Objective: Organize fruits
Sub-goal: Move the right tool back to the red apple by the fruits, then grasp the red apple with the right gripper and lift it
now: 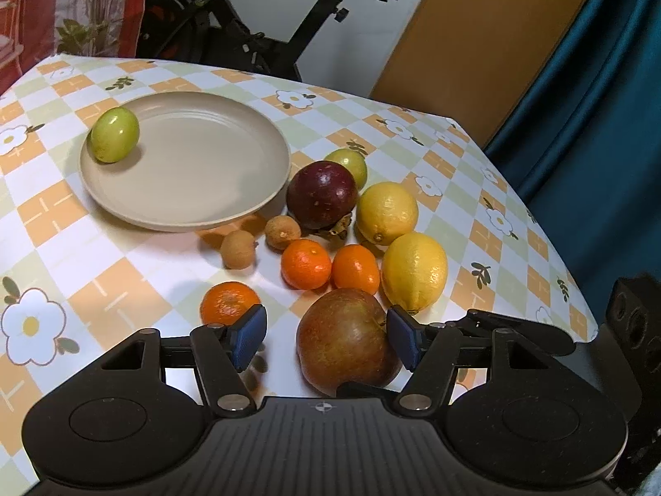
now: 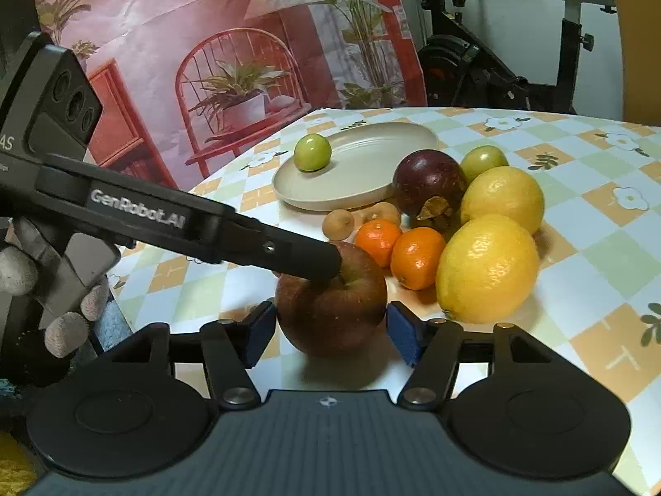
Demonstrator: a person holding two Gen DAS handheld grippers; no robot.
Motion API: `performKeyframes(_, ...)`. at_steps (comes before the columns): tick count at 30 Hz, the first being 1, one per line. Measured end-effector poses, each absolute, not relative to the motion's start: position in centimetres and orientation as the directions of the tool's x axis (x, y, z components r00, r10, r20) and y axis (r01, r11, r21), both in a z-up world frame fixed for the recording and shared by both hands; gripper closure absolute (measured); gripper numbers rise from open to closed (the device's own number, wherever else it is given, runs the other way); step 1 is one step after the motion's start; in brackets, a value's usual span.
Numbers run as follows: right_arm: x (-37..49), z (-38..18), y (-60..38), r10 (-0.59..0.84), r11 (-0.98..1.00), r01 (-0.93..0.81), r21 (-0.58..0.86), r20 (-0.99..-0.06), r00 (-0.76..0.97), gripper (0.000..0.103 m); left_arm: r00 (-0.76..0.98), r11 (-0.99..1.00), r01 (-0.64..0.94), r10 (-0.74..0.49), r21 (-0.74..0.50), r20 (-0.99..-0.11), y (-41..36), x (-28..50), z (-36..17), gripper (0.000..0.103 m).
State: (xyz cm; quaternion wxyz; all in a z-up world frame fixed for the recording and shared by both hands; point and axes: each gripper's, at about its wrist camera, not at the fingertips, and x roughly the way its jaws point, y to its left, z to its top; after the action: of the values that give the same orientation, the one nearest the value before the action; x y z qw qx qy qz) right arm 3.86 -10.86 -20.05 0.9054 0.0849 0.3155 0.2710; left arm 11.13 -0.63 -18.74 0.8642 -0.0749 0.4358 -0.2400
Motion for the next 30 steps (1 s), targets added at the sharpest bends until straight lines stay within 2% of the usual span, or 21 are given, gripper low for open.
performKeyframes(10, 3.8, -20.6, -10.6, 0.555, 0.832, -0.444, 0.333, -0.507, 0.66, 0.04, 0.498, 0.856, 0.399, -0.504, -0.33, -0.706, -1.4, 10.5, -18.5, 0.037)
performKeyframes(21, 3.6, -20.5, -10.1, 0.542, 0.84, -0.452, 0.3, -0.509, 0.669, 0.04, 0.468, 0.854, 0.436, -0.485, -0.284, -0.739, -2.6, 10.0, -19.5, 0.038)
performKeyframes(30, 4.1, -20.5, -10.2, 0.542, 0.84, -0.422, 0.34, -0.522, 0.659, 0.04, 0.486, 0.843, 0.458, -0.503, -0.282, -0.715, -3.0, 9.8, -18.9, 0.038)
